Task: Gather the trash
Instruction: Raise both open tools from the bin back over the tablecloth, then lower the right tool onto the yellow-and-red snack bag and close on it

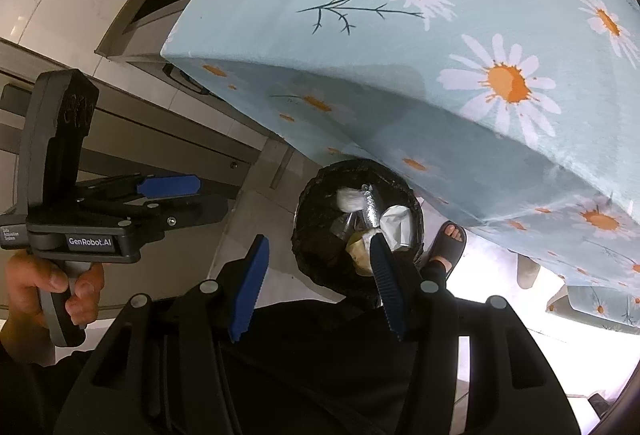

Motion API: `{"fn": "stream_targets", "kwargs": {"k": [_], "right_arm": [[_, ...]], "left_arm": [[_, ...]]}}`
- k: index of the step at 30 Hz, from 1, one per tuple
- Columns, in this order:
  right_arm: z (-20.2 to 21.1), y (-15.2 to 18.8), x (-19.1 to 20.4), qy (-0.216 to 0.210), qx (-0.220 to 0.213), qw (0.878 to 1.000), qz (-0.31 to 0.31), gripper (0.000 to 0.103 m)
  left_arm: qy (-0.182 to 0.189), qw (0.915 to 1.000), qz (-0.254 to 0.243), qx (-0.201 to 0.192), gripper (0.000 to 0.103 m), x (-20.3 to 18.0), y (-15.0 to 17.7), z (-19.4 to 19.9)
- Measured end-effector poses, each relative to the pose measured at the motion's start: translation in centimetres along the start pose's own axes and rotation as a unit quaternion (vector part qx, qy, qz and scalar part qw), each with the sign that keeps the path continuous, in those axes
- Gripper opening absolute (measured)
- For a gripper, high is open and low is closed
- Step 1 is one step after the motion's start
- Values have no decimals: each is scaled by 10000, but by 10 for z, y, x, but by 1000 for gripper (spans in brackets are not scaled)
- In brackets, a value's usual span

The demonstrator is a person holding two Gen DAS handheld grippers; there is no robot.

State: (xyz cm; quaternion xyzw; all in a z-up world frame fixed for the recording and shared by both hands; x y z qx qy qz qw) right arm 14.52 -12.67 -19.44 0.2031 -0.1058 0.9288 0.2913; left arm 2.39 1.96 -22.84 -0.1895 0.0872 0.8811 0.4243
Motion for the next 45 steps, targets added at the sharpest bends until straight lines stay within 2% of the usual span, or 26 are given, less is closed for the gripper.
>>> {"fn": "stream_targets", "kwargs": {"k": [11,25,33,36,38,45], "right_arm": [[22,-4,-2,44,-230,9997,23,53],[76,-30,-16,67,-733,9971,196,53],[112,-64,-44,185,-1137,9931,234,53],[125,-81,-57,374,-1277,9905,349,59],[136,-97,-70,549,-1425,9875,388,60],[162,-149,-106,706,-1628,9825,558,67]], "left_arm": [[23,9999,-76,-131,74,-7,-2,16],[329,9963,-400,-685,74,-45,-33,62],[380,9933,-468,-982,74,-68,-57,75],[410,9928,-381,-1064,74,-72,-68,76],[395,9923,-321,-1129,74,-77,-77,77],[290,9910,-126,-1303,74,-88,-99,80]]}}
Point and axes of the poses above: each gripper's, at about its wrist camera, not at the fingertips, and z roughly against the way its jaws point, x to its left, y to its underside, the point moved 1 cm from there along -z, roughly the way its jaws point, and after that the axes turned 3 degrees about x, right-handed, at the moved point
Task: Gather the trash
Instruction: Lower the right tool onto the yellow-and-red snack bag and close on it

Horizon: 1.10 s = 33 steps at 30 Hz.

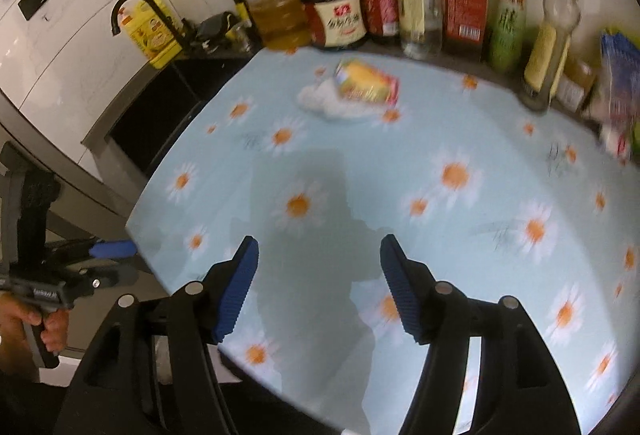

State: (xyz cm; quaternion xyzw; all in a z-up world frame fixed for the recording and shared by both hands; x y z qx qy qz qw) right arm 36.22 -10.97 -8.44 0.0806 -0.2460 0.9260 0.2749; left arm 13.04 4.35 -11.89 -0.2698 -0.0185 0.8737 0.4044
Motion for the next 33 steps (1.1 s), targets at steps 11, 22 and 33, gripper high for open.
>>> {"fn": "stream_targets", "kwargs": {"k": [11,22,33], "right_arm": [[-41,-75,-40,-139,188,9993,277,79],[-84,-130,-43,-137,450,9969,630,80],[-123,-150,-50,-161,800,9942,705,87]], "left_arm": [[-218,9985,379,-341,74,-22,-35,-5],[-354,9957,724,-467,74,-38,-46,-16],[-519,9936,929,-374,74,-39,-51,-26]]}}
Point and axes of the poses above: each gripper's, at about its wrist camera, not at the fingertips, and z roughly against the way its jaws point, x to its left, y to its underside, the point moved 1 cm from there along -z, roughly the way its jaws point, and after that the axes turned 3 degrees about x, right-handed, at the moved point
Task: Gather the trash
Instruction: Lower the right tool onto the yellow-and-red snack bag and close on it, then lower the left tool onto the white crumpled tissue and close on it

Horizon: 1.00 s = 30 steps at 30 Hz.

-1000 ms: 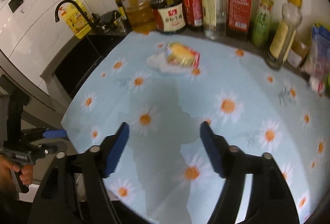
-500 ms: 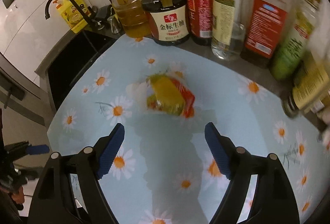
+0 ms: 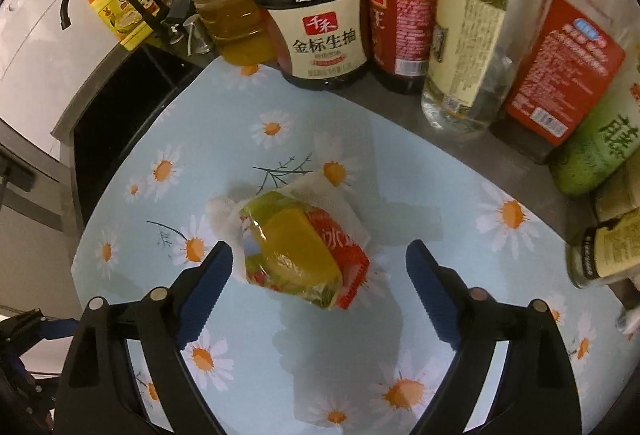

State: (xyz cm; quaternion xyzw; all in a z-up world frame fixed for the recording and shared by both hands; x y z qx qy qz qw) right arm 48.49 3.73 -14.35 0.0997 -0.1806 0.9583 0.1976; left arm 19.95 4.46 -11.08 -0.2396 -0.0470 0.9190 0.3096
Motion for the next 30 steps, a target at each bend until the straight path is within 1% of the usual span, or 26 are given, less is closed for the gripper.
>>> {"fn": "stream_targets", "kwargs": {"k": [6,8,9,10,19,26,30], "right_arm": [[-7,-1,4,-134,49,9999,74,87],[-9,0,7,-66,50,9998,154,78],[-10,0,8,-15,62,9998,192,70],[-11,0,8,10,72,9998,207,64],[0,5,0,-172,-60,9998,124,63],[22,20,-10,-403,-197,9990,12,63],[35,36,-20,-388,-285,9988,-19,63]], "left_arm": [[-69,10000,-35,46,74,-6,-4,-7],[-218,9997,-132,42,74,-10,-3,-9],[-225,9996,-168,44,74,-12,-3,-10],[-205,9996,-191,59,74,-13,-4,-11],[-209,9994,-250,95,74,-19,-10,-19],[-278,9983,-483,154,74,-33,-30,-26],[-369,9966,-717,175,74,-45,-47,-32]]}}
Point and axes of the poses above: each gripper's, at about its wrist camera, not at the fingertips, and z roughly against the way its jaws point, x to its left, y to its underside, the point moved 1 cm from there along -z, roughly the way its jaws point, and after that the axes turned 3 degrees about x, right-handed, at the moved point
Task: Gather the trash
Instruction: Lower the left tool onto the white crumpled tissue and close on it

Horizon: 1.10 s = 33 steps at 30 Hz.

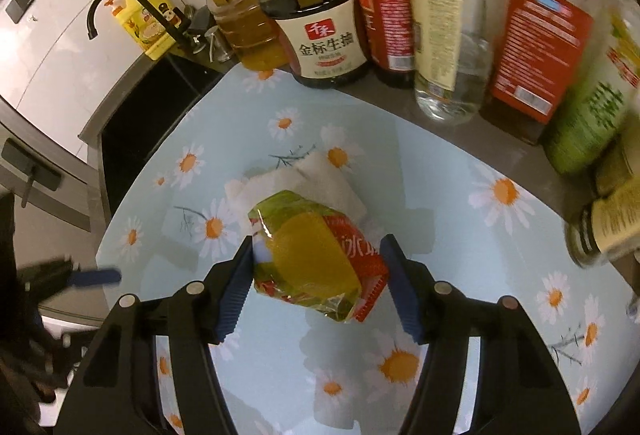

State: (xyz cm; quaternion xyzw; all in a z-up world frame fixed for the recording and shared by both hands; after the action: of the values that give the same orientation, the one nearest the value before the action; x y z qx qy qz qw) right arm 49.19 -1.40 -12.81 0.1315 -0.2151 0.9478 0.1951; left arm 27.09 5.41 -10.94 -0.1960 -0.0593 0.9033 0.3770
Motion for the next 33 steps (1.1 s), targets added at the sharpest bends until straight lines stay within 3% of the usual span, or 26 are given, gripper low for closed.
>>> {"fn": "stream_targets", "kwargs": {"k": [8,9,17,31,33], "right_arm": [[9,38,-15,18,-12,9999,-134,63],[10,43,-18,1,-7,9998,-183,63],[15,75,-39,-120,41,9986,-512,63],[23,102,-60,-133,73,9971,-745,63],[25,105,-62,-136,61,9970,-761,63]], "left_arm": [[-206,9973,-706,-76,77,-38,-49,-9],[-277,9963,-810,-57,83,-44,-54,-12],[-615,9875,-1428,268,84,-68,-86,-53],[-1035,9808,-1562,532,82,-66,-118,-104],[-1061,9806,-1554,555,73,-67,-119,-106]]}}
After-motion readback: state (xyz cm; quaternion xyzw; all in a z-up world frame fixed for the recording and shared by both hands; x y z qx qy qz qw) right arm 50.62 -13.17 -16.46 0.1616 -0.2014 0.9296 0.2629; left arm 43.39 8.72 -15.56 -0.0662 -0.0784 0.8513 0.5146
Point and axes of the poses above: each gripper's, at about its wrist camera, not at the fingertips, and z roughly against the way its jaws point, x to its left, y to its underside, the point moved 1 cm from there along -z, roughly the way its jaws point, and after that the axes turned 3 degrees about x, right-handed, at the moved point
